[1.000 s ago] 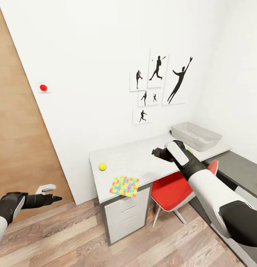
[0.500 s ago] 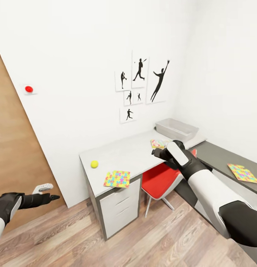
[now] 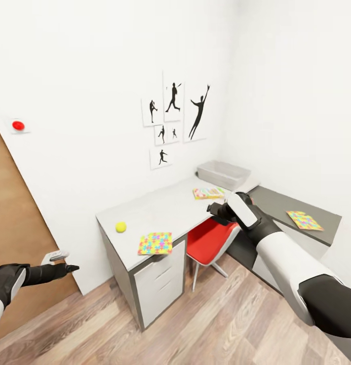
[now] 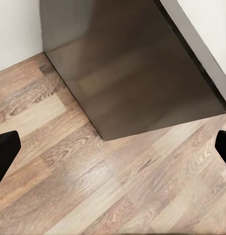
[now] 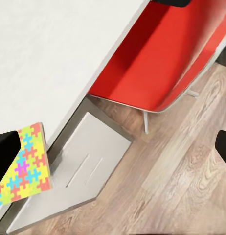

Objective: Put all the toys in the child's room - the three board games (two on the bed and one on the table), the two jigsaw puzzles on the table, and the tennis ball on the table - inside the toy box on the table in the child's room.

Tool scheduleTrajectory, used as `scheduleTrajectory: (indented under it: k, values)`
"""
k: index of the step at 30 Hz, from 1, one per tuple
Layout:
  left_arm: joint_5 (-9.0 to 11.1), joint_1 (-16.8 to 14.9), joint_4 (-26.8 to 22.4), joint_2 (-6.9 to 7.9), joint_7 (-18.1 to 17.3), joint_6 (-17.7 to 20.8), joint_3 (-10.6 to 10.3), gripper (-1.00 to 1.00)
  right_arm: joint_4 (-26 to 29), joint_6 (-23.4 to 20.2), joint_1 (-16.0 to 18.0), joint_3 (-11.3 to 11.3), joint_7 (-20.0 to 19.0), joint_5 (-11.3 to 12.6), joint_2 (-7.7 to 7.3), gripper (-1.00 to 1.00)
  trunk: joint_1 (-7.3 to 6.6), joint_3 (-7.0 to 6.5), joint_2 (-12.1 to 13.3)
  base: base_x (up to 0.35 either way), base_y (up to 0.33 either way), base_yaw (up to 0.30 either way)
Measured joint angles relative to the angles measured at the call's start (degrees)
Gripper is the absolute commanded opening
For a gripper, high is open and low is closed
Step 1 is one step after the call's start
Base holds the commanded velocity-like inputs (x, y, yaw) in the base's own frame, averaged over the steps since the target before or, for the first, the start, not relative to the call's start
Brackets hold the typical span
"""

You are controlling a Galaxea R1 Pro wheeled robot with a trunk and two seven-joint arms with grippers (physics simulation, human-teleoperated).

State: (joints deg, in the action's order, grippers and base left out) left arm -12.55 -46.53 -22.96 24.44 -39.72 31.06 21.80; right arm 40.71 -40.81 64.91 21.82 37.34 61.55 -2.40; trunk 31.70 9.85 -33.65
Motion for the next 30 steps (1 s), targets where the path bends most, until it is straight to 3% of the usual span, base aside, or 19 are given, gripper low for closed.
scheduleTrajectory:
  k: [12, 30]
  values:
    - [0.00, 0.00, 0.00, 0.03, -0.03, 0.04, 0.12, 1.00, -0.50, 0.26, -0.23, 0.00, -0.40, 0.17, -0.21, 1.00, 0.00, -0.45, 0.01, -0.182, 0.163, -0.280]
    - [0.01, 0.00, 0.00, 0.03, -0.12, 0.13, 0.12, 1.00, -4.64, 1.54, -4.99, -0.15, -0.74, 0.28, -0.26, 1.00, 0.00, -1.13, 0.01, -0.173, 0.102, -0.279]
